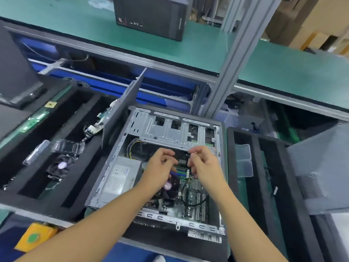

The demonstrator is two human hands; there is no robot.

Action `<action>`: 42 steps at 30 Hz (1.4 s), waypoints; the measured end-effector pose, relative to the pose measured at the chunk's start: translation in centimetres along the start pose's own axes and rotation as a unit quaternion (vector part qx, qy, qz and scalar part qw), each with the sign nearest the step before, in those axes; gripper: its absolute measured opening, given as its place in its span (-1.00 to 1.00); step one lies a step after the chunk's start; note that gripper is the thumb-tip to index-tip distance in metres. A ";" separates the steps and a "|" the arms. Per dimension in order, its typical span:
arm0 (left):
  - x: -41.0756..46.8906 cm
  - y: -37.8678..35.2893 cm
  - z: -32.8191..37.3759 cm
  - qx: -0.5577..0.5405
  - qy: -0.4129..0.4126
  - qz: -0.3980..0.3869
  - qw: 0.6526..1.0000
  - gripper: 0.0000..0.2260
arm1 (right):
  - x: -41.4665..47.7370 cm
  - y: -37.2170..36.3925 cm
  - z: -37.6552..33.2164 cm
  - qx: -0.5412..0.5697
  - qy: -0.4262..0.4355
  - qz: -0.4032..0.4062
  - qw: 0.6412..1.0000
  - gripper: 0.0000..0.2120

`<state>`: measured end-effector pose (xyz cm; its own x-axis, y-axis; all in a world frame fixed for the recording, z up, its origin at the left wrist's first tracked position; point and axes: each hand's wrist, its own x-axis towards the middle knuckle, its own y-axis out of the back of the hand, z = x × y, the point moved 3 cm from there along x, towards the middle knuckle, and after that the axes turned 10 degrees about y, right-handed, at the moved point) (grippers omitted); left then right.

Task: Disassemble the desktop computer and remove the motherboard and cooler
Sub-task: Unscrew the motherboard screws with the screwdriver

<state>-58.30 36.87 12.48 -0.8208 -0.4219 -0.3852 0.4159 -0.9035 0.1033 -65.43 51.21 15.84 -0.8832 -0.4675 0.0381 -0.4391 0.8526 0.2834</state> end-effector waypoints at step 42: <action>-22.1 57.9 -35.8 0.260 0.526 0.330 0.739 -0.63 | -17.7 -66.7 -6.2 -0.061 -0.160 -0.504 0.847 -0.78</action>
<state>-2.11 -3.42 -5.85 0.3666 -0.7389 -0.5653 0.1587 -0.5491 0.8206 -19.49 1.21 2.17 -0.0782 -0.8397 -0.5375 -0.9932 0.0192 0.1144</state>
